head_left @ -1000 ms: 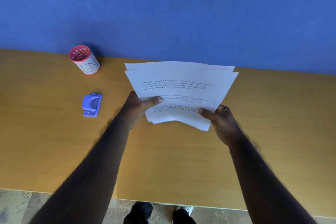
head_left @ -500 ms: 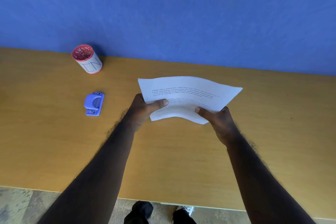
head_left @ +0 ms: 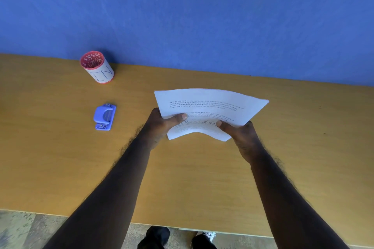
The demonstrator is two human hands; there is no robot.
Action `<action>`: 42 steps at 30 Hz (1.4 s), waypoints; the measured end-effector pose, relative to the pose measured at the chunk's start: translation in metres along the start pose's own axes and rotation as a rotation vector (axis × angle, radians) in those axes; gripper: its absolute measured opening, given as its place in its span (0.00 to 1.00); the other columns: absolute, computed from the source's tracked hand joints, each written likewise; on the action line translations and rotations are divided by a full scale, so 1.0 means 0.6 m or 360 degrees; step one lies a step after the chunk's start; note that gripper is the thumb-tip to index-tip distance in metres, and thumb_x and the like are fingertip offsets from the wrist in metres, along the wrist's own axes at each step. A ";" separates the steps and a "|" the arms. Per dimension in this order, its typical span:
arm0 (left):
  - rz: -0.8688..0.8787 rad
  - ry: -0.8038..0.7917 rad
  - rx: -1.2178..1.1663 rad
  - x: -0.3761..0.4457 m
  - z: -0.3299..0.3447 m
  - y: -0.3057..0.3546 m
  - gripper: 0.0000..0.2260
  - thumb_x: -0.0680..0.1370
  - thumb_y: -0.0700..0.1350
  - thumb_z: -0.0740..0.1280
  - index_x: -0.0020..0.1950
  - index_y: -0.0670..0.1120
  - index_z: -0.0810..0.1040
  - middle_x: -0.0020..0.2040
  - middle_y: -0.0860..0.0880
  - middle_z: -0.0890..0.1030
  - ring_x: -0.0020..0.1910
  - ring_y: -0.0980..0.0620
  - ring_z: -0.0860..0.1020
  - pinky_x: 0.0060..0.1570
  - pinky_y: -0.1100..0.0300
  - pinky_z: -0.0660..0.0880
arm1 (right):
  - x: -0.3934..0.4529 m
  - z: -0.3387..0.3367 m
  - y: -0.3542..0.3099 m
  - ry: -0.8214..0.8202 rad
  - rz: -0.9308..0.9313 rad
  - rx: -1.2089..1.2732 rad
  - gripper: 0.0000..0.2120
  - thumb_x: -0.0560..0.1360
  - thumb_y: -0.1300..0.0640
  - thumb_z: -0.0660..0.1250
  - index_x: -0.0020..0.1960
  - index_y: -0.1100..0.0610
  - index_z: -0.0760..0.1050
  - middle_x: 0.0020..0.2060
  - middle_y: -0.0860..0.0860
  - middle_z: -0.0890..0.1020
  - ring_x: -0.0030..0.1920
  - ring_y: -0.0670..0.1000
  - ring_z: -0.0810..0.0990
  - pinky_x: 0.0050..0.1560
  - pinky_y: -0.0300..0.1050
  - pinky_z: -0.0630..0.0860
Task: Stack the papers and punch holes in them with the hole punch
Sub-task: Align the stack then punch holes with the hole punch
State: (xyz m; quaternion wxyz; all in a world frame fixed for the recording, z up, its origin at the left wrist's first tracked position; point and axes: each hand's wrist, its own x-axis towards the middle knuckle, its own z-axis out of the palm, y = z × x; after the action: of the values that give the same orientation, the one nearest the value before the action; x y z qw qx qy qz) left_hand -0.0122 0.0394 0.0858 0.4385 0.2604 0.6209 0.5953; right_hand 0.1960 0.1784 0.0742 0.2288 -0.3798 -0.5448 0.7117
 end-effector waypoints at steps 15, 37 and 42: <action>-0.0319 0.0475 -0.0784 -0.015 0.036 -0.018 0.12 0.78 0.40 0.69 0.61 0.46 0.81 0.60 0.43 0.84 0.59 0.45 0.82 0.57 0.44 0.78 | -0.024 -0.016 0.062 -0.0081 0.0685 0.0400 0.22 0.77 0.47 0.69 0.69 0.49 0.75 0.62 0.50 0.84 0.59 0.52 0.84 0.51 0.49 0.81; -0.0248 -0.0039 -0.0050 0.003 -0.126 0.040 0.28 0.57 0.57 0.82 0.55 0.50 0.86 0.57 0.48 0.86 0.56 0.49 0.84 0.54 0.56 0.80 | -0.008 -0.056 -0.052 -0.0146 -0.0057 -0.0050 0.15 0.76 0.63 0.70 0.63 0.57 0.79 0.61 0.59 0.84 0.62 0.62 0.82 0.60 0.62 0.79; -0.0117 0.0033 -0.0029 0.001 -0.115 0.027 0.23 0.58 0.54 0.82 0.51 0.52 0.87 0.54 0.52 0.87 0.55 0.51 0.84 0.54 0.57 0.80 | -0.007 -0.054 -0.054 -0.0169 -0.0120 -0.0020 0.16 0.75 0.63 0.71 0.62 0.57 0.81 0.61 0.59 0.84 0.63 0.61 0.82 0.62 0.59 0.79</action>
State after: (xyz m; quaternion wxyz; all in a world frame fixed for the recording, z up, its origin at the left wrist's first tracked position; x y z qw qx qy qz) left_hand -0.0747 0.0070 0.0949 0.4561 0.2273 0.6291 0.5871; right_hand 0.2214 0.2044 0.1022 0.2239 -0.3221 -0.5745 0.7183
